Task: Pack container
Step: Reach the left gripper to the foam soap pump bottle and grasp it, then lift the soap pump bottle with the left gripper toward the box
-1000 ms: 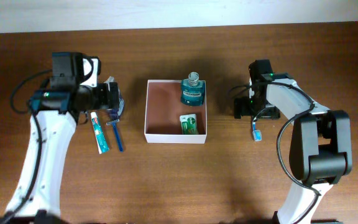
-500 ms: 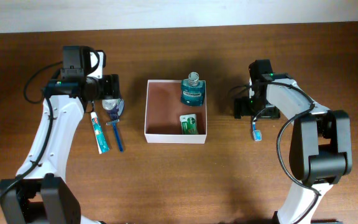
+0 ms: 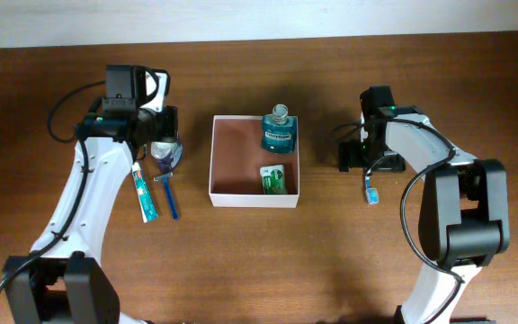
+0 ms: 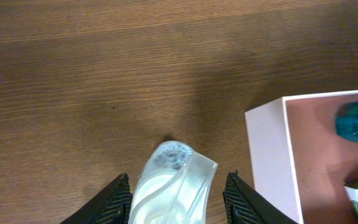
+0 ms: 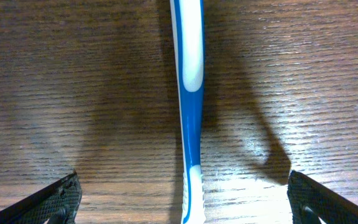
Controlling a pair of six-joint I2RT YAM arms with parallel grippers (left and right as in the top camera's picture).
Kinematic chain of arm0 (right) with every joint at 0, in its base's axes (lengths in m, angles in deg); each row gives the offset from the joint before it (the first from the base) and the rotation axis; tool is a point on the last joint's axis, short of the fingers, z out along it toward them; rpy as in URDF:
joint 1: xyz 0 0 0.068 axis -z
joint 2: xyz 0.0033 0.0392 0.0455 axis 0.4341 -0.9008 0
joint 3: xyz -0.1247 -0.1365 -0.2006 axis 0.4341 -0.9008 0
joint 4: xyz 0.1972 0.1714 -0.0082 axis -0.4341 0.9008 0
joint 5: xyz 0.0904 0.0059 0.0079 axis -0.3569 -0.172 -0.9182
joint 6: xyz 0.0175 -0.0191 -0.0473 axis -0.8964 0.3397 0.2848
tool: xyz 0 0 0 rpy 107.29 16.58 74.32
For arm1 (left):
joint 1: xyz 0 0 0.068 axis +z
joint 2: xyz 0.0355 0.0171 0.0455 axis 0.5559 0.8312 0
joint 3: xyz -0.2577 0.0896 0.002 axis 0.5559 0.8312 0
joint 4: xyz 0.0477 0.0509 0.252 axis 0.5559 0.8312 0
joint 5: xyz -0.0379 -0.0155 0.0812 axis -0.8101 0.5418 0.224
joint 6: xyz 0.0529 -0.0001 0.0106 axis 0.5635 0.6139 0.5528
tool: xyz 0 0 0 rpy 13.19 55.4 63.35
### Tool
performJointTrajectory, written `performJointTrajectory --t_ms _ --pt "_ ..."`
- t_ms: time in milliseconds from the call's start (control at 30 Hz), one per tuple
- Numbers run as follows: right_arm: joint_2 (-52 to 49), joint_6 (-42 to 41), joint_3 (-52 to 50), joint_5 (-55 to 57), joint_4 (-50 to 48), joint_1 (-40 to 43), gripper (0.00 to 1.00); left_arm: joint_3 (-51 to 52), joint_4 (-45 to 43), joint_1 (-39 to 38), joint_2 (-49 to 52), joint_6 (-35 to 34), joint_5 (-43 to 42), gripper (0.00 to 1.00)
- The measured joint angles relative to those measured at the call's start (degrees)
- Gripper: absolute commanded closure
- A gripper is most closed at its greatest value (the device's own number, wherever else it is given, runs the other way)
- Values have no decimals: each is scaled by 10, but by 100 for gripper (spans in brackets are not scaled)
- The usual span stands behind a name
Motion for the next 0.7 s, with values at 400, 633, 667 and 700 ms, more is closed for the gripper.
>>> performJointTrajectory --t_ms 400,633,667,700 --pt "0 0 0 0 0 0 1 0 5 0 0 5 26 50" --pt "0 0 0 0 0 0 1 -1 8 0 30 20 27 50" --pt "0 0 0 0 0 0 1 -1 9 0 35 21 27 50" --pt "0 0 0 0 0 0 1 -1 9 0 39 22 28 50"
